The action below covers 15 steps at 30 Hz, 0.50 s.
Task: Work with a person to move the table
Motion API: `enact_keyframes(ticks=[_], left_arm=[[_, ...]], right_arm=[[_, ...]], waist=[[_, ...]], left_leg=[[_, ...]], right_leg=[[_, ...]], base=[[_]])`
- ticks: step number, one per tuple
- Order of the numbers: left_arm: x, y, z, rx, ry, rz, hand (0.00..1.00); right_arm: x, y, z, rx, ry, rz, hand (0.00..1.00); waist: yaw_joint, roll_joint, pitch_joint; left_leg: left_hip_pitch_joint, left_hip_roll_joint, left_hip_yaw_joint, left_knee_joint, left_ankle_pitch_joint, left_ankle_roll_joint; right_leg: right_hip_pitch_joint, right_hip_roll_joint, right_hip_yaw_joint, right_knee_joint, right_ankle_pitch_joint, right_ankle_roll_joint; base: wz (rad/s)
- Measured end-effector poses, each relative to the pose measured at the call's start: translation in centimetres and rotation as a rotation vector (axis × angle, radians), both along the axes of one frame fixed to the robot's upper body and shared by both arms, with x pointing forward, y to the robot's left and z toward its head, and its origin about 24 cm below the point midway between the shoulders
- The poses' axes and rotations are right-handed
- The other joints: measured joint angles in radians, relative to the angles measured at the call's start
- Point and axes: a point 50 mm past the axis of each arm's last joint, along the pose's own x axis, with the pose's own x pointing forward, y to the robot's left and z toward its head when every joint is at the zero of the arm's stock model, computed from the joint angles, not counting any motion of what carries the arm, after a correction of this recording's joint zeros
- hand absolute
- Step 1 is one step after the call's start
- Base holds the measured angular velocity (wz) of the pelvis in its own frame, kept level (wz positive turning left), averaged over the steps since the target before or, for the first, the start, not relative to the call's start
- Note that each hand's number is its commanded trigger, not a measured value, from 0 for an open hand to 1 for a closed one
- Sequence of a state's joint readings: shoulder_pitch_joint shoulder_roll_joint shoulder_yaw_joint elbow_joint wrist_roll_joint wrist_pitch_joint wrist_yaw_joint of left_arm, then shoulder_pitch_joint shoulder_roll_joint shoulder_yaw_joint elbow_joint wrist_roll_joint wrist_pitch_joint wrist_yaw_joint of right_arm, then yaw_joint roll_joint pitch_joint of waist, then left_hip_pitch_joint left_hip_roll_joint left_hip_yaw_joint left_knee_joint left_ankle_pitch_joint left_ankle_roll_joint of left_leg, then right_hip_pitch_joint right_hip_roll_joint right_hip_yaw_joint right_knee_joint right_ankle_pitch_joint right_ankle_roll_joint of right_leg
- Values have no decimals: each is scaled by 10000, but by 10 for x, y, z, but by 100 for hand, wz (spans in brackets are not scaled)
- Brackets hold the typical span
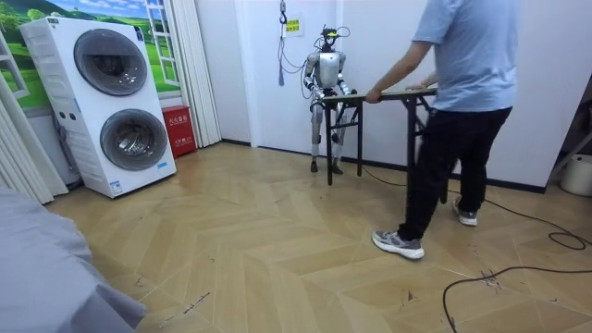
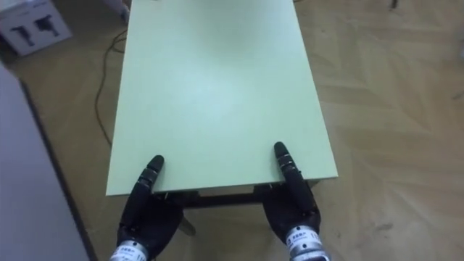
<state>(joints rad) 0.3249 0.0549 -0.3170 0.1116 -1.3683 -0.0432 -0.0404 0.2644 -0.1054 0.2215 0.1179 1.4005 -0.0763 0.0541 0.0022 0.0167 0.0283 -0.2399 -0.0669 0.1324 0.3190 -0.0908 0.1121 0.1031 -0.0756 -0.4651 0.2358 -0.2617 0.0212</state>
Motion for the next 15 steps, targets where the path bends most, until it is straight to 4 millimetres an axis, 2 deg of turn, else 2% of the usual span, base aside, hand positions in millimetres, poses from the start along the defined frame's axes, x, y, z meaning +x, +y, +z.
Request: enact_keyframes(ticks=[1,3,6,8,9,10,11,12,13,14,15], left_arm=[[0,-1,0,-31,1,-5,100],[1,-3,1,-97,-39,-17,100],[1,-3,1,-111,-35,81,100],[1,-3,1,-87,10,113,100],[1,-3,1,-97,21,147,100],[1,-5,1,-115,-14,231,100],[2,-5,2,-101,-42,273,100],[2,-4,2,-62,-50,267,100],[0,-4,0,-4,65,209,100],[0,-3,0,32,95,197,100],[0,-1,-1,67,105,241,100]], right_arm=[[1,0,1,-60,-42,20,100],[2,-2,3,-147,-134,13,100],[5,0,3,-138,-62,54,100],[4,0,3,-104,13,46,100],[4,1,3,-106,33,49,100],[5,2,3,-84,28,70,100],[5,2,3,-67,6,88,100],[5,2,3,-37,35,85,100],[3,2,1,-38,152,46,100],[1,1,0,-17,198,26,100],[1,2,0,23,203,16,100]], waist=[[1,85,-63],[-10,249,-162],[100,473,-152],[87,516,-135],[81,522,-132],[75,523,-129],[74,539,-120],[69,549,-111],[-21,600,-113],[-26,584,-105],[-23,521,-71]], left_leg=[[1,-184,-259,-332,254,-13],[67,-367,-566,-927,681,55],[145,-480,-862,-1041,857,203],[250,-531,-1178,-1098,870,220],[291,-575,-1392,-1161,898,221],[267,-608,-1552,-1193,886,318],[246,-635,-1660,-1216,918,361],[242,-664,-1675,-1202,939,403],[305,-663,-1690,-1104,901,446],[359,-679,-1636,-1102,886,448],[347,-635,-1230,-976,814,336]], right_leg=[[-44,14,-1,-126,96,-126],[-54,-6,-3,-337,187,-117],[-42,-46,-30,-82,187,-108],[-84,-85,67,249,182,-100],[-165,-82,406,383,157,-71],[-425,-22,1053,389,2,-45],[-696,-11,1390,368,-24,-63],[-1280,-28,1784,381,50,-41],[-1605,-63,1935,651,325,-54],[-1604,-122,1882,685,385,-81],[-1549,-305,1543,693,304,-127]], base=[[67],[62],[37],[39],[26],[23],[22],[35],[40],[39],[32]])
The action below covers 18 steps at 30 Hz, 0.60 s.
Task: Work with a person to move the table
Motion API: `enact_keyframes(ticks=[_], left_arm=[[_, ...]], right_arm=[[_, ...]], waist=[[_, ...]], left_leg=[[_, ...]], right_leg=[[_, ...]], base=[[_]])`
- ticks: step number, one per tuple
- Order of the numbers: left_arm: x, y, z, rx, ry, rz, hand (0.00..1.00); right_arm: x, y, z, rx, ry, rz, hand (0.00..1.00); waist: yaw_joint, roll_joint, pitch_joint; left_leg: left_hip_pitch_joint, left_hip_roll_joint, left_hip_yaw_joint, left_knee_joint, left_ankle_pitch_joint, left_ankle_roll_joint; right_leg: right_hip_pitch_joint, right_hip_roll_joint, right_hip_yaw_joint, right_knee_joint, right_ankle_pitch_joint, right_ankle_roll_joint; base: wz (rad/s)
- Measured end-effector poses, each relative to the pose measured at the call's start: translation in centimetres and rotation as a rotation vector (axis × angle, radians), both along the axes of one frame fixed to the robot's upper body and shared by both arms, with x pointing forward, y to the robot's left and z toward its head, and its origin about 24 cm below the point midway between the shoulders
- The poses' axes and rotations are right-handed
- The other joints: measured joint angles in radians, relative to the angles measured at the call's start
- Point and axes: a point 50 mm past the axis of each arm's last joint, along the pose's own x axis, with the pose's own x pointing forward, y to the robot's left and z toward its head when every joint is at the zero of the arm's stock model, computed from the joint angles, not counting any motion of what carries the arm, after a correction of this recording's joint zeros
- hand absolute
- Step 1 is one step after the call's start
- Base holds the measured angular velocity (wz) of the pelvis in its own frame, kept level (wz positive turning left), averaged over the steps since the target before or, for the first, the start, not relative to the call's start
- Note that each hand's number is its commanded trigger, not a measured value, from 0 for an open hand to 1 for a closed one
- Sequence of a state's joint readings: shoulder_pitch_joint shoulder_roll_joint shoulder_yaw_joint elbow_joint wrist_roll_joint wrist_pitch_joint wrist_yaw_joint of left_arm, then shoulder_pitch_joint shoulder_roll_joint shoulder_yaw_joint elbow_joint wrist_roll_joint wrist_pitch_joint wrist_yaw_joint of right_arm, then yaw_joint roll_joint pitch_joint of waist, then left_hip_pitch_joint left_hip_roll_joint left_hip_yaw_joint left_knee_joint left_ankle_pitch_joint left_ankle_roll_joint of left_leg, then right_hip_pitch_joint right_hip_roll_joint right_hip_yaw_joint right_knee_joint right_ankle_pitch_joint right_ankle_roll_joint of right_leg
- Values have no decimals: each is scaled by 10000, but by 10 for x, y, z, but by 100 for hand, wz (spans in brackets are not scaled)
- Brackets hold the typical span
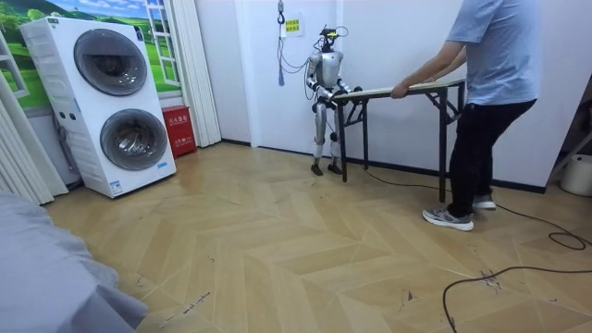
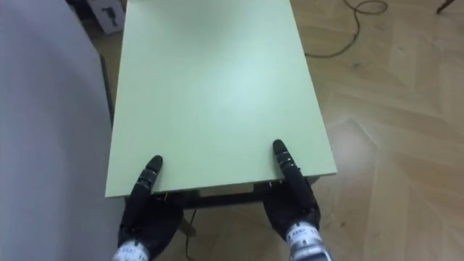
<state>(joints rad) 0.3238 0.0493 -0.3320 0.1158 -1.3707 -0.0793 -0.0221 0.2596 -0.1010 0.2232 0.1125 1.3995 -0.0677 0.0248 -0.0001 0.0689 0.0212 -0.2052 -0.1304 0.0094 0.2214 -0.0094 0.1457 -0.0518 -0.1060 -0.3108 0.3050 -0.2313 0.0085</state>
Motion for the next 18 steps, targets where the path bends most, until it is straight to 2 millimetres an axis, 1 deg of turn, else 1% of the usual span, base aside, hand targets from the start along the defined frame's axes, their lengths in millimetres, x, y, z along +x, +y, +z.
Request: enact_keyframes(ticks=[1,2,3,4,5,6,7,8,9,10,12,15,18], left_arm=[[0,0,0,24,-14,10,100],[0,1,0,44,-22,20,100],[0,2,0,94,-51,42,100],[0,2,0,108,-41,46,100],[0,3,0,129,-53,73,100],[1,4,0,173,-67,112,100],[0,4,0,181,-55,101,100],[0,4,0,174,-36,92,100],[-2,4,-1,187,38,100,100],[-3,4,-2,202,66,126,100],[-2,6,0,254,-3,179,100],[0,9,0,328,-39,263,100],[0,10,0,364,-54,254,100]], right_arm=[[0,2,0,86,-7,-32,100],[0,2,0,110,-5,-35,100],[0,4,0,180,10,-40,100],[-1,6,-1,235,62,-1,100],[-1,8,0,234,50,40,100],[-1,9,0,219,46,97,100],[-2,9,-1,231,88,88,100],[-2,9,-2,237,126,73,100],[-3,9,-2,230,182,62,100],[-3,9,-2,233,218,102,100],[0,11,-1,229,191,211,100],[2,14,0,257,159,325,100],[1,15,0,329,195,307,100]], waist=[[-29,-60,39],[-8,-73,49],[89,-129,92],[45,-231,82],[-34,-253,87],[-118,-268,94],[-145,-275,95],[-161,-290,96],[-128,-305,93],[-40,-327,88],[103,-389,83],[121,-412,87],[120,-424,86]], left_leg=[[-140,343,865,728,-682,-135],[-185,541,1171,1151,-1116,-195],[-313,594,1290,1553,-1573,-350],[-297,413,1112,1527,-1608,-284],[-297,327,953,1461,-1590,-275],[-289,265,834,1371,-1527,-193],[-209,186,687,1331,-1475,-98],[-113,126,601,1265,-1456,-56],[72,51,445,1082,-1405,30],[224,15,358,947,-1344,134],[271,-17,333,789,-1285,235],[370,-52,362,700,-1277,251],[442,-51,415,608,-1277,253]], right_leg=[[43,-228,-436,116,-111,71],[68,-344,-643,257,-201,175],[-2,-518,-733,743,-432,333],[-135,-556,-430,1000,-514,389],[-207,-551,-265,1018,-495,406],[-365,-488,92,908,-381,467],[-377,-453,334,640,-138,562],[-352,-444,441,535,-64,594],[-260,-417,655,523,-10,570],[-81,-327,682,305,47,567],[144,-254,870,-140,99,588],[547,-158,1155,-633,140,619],[721,-116,1179,-674,136,625]], base=[[27],[17],[10],[24],[49],[63],[58],[51],[39],[30],[24],[40],[38]])
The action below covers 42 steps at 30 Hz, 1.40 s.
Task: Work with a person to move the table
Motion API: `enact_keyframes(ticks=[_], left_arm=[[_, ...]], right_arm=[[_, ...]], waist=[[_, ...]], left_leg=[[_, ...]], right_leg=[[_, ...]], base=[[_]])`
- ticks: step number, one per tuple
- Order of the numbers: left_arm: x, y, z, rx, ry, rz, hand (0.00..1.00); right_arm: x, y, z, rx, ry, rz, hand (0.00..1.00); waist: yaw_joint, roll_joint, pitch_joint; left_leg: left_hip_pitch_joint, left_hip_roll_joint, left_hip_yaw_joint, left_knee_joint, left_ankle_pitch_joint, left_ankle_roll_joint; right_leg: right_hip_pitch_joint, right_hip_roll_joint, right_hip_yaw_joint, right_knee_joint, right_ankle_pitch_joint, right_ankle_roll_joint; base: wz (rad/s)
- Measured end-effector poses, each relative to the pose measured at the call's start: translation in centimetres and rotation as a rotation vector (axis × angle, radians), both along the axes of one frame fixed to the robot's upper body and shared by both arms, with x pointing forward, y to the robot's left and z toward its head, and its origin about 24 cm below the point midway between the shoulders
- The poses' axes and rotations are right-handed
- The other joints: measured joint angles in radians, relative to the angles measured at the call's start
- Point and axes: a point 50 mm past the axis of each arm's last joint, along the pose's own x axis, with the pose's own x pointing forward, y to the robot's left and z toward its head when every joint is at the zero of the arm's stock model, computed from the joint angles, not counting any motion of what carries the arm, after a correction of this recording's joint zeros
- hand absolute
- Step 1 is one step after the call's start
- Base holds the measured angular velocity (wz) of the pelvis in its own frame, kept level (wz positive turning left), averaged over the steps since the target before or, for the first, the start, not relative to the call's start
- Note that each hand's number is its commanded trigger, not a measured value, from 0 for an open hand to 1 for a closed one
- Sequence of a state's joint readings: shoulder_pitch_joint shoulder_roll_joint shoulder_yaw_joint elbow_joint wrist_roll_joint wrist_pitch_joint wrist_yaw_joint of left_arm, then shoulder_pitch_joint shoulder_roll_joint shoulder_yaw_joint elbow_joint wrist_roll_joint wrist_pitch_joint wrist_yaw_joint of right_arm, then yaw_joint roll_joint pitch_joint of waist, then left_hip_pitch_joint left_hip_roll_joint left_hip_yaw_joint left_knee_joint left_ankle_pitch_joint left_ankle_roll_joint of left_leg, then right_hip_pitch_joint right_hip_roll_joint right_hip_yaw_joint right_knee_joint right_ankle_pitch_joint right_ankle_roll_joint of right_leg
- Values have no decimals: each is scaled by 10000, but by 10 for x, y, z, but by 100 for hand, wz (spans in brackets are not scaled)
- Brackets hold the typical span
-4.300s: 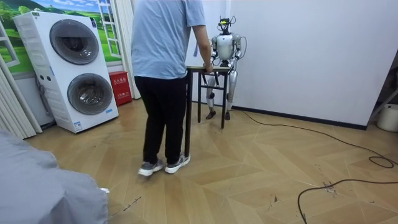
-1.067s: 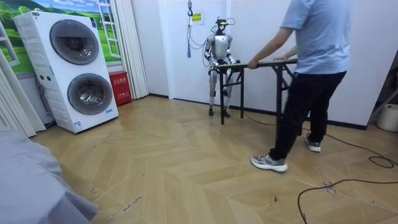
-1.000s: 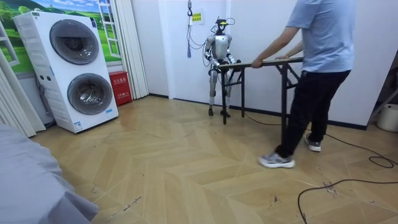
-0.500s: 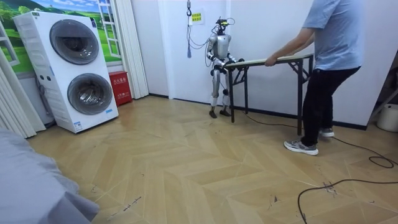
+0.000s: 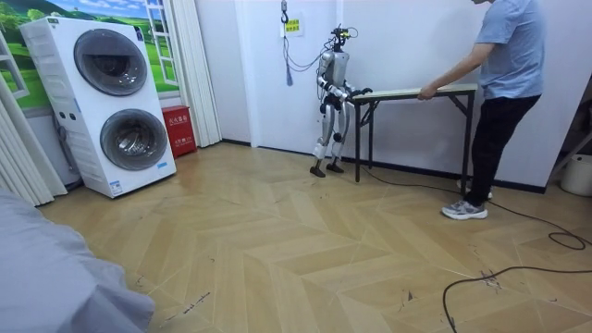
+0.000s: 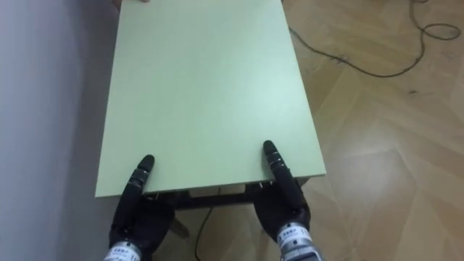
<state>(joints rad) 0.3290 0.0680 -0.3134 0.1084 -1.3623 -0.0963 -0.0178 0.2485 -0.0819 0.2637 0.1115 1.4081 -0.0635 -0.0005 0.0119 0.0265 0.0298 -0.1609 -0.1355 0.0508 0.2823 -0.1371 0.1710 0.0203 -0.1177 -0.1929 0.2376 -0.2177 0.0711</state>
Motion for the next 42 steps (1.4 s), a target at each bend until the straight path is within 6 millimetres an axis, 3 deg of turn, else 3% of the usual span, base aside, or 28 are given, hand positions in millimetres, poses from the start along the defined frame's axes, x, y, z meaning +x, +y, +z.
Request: enact_keyframes(ticks=[17,26,27,31,42], left_arm=[[-1,-1,-3,14,425,-114,100],[-2,-3,-3,40,559,-177,100],[-2,-4,-3,8,582,-168,100],[-3,-6,-5,31,677,-207,100],[-8,-5,-12,144,1024,-258,100]], right_arm=[[-7,-1,-5,76,467,-170,100],[-8,-2,-6,30,590,-195,100],[-7,-3,-6,-2,581,-201,100],[-7,-7,-6,-156,584,-183,100],[-11,-7,-13,-221,905,-189,100]], waist=[[-233,-38,22],[-257,50,19],[-263,92,19],[-279,195,24],[-262,147,35]], left_leg=[[-32,-47,-247,63,-95,142],[-8,-69,-393,51,-95,144],[-3,-74,-384,35,-95,144],[7,-120,-274,-19,-94,143],[458,-124,-23,-459,-95,144]], right_leg=[[135,86,-30,-3,18,-41],[-67,-6,75,-15,-18,16],[-73,10,264,-25,-14,11],[-7,28,343,2,-52,65],[171,-8,507,-14,-55,72]], base=[[7],[6],[5],[0],[-2]])
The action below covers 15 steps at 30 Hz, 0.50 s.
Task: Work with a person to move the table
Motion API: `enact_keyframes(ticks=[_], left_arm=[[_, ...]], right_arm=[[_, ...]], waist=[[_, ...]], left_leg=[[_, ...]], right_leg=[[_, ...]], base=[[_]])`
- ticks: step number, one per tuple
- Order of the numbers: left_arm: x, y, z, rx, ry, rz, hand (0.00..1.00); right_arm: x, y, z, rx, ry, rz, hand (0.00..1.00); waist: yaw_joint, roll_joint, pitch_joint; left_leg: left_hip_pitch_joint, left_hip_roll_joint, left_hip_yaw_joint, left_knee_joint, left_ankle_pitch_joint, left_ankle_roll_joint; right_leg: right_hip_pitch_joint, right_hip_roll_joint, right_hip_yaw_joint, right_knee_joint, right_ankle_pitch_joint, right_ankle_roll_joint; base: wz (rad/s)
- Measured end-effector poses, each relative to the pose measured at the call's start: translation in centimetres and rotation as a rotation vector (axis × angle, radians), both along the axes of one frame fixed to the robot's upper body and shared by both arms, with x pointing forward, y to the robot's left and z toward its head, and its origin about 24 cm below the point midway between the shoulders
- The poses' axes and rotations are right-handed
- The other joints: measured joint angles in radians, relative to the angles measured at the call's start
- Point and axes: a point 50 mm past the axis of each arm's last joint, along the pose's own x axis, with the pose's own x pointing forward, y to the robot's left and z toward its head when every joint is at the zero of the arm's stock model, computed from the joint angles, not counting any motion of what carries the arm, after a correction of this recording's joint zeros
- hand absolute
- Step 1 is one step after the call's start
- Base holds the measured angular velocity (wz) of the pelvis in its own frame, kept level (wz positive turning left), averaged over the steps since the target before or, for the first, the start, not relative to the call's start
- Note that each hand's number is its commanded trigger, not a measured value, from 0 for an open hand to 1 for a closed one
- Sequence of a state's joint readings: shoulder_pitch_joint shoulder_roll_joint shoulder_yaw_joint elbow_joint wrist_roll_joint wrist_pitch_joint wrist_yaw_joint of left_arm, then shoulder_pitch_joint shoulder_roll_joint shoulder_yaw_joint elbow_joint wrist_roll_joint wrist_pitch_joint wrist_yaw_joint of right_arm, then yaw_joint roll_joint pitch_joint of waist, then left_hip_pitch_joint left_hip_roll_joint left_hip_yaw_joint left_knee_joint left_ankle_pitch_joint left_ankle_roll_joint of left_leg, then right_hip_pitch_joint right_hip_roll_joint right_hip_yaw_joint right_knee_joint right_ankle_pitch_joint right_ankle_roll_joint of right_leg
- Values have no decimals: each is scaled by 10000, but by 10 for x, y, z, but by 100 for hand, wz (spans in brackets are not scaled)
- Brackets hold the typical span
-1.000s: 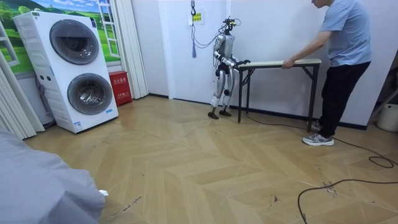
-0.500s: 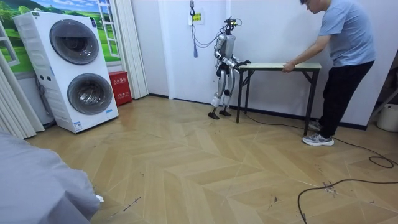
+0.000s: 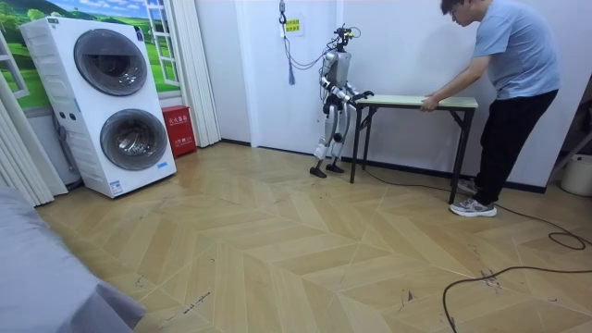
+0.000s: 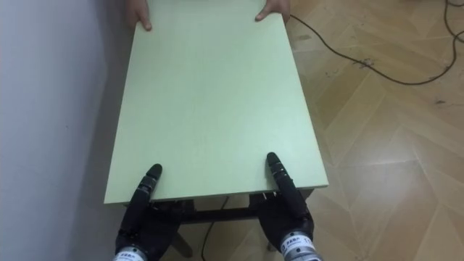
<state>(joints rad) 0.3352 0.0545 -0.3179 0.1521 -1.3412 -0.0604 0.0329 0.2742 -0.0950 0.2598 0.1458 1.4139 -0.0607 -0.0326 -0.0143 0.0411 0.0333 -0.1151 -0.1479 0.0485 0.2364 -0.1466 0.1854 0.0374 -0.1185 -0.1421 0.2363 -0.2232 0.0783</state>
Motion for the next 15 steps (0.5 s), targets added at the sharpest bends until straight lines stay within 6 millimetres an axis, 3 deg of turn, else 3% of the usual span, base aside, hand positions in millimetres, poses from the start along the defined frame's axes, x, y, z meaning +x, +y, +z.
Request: enact_keyframes(ticks=[6,7,10,15], left_arm=[[-3,5,-3,145,43,21,100],[-3,5,-4,201,52,5,96],[-4,6,-5,210,100,-13,91],[-6,6,-6,240,143,-93,91]], right_arm=[[-2,4,-4,127,187,36,100],[-3,5,-5,149,227,47,100],[-4,5,-6,185,281,56,100],[-5,4,-9,175,342,56,100]], waist=[[19,-174,9],[18,-210,6],[18,-232,6],[17,-237,2]], left_leg=[[202,0,37,-102,0,-1],[252,0,41,-144,0,-1],[322,0,41,-158,-1,-1],[416,0,45,-159,0,-1]], right_leg=[[225,14,7,-164,0,0],[268,20,6,-171,1,-1],[332,22,10,-170,1,-2],[431,21,14,-179,3,-4]], base=[[0],[0],[0],[0]])
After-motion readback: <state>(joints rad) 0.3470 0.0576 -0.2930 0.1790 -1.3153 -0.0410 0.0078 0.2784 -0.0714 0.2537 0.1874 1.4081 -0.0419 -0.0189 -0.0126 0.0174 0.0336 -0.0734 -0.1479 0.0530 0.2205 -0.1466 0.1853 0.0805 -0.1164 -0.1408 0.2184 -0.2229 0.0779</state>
